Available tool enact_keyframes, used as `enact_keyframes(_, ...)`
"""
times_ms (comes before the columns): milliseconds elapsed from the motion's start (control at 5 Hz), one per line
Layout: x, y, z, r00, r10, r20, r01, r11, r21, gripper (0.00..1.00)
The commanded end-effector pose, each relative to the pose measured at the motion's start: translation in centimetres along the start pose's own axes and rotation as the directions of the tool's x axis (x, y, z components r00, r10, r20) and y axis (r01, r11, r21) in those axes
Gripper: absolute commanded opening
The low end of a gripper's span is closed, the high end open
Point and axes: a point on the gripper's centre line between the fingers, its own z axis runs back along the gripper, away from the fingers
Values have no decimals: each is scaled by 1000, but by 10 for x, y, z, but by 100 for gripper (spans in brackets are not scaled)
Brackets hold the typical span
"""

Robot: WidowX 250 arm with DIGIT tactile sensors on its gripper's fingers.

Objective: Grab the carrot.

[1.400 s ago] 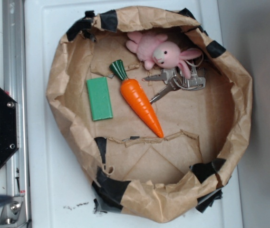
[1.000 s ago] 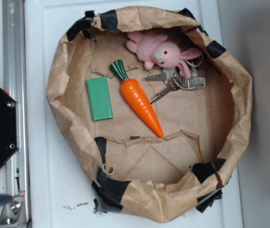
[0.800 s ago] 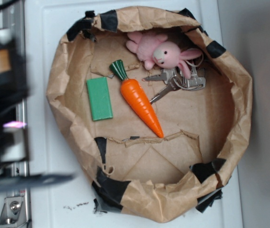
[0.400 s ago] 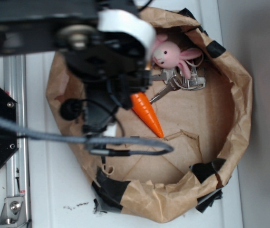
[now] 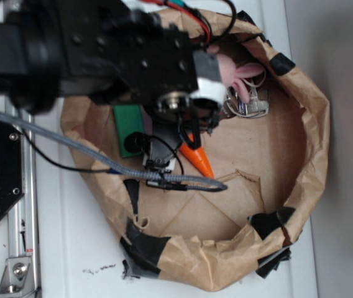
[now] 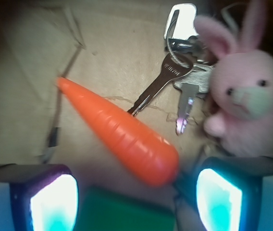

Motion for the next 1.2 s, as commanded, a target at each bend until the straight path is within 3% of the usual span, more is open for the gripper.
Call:
enact_keyframes(0,17,-5,-37,992,-129,-13,130,983,130,100)
enact_keyframes(200,29,-11,-33,992,-129,4,128,987,101,74)
enact_keyframes(400,39,-22,-13,995,-102,16,102,995,-1,0)
enact_keyframes(600,41,-28,19,996,-78,31,79,996,-35,0)
enact_keyframes(800,37,-32,61,996,31,84,-27,999,-46,0)
enact_keyframes(1000,31,-27,103,983,154,99,-149,987,-54,0)
